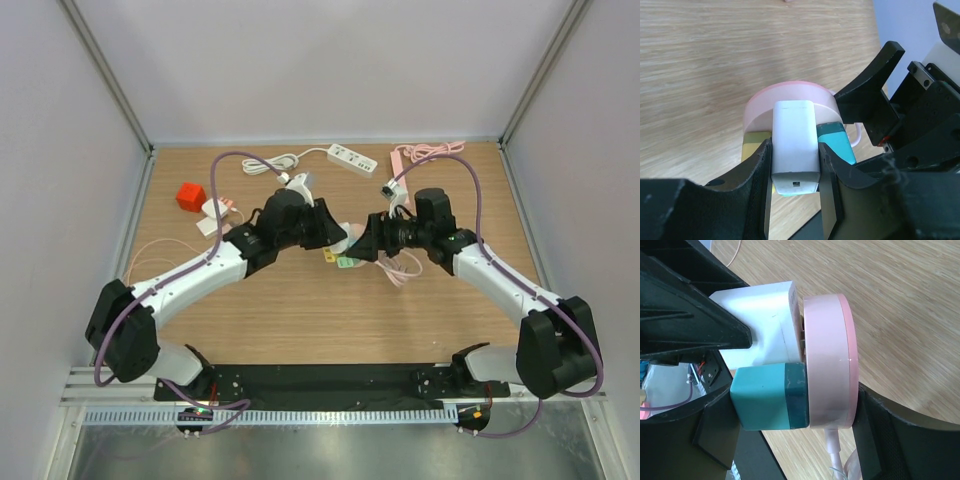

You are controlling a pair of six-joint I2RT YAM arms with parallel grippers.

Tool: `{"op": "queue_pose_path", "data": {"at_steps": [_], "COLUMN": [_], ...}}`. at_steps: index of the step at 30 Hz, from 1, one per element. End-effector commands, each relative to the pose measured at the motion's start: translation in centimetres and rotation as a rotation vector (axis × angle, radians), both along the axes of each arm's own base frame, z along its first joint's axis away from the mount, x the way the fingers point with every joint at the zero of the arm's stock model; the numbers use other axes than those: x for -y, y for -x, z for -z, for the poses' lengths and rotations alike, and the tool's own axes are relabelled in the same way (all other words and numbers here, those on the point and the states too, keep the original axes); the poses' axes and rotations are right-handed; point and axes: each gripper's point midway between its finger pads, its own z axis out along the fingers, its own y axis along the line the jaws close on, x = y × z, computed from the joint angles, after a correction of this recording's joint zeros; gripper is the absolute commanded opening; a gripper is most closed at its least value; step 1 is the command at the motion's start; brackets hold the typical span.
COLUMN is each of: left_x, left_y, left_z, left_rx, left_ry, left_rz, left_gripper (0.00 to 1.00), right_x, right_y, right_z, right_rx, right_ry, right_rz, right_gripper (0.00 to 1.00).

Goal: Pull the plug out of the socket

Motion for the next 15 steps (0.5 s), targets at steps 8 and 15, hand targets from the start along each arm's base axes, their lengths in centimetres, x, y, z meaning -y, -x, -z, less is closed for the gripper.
{"op": "queue_pose_path", "data": {"at_steps": [8, 15], "left_x": [-3.1, -4.6], "left_y": [1.2, 1.0], "left_z": [-9.6, -9.4], "left_rx": [0.088, 0.089], "left_ry": [0.151, 0.090], "left_rz": [0.071, 0.051], "left_gripper": [0.00, 0.00], "right_x": [5.1, 5.8], "right_y": [-4.3, -4.7], "right_z": [1.3, 1.3], "right_rx": [0.048, 0.070], "right_ry": [0.138, 0.172], "right_rz": [0.245, 0.270], "right_gripper": [0.01, 0.01]}}
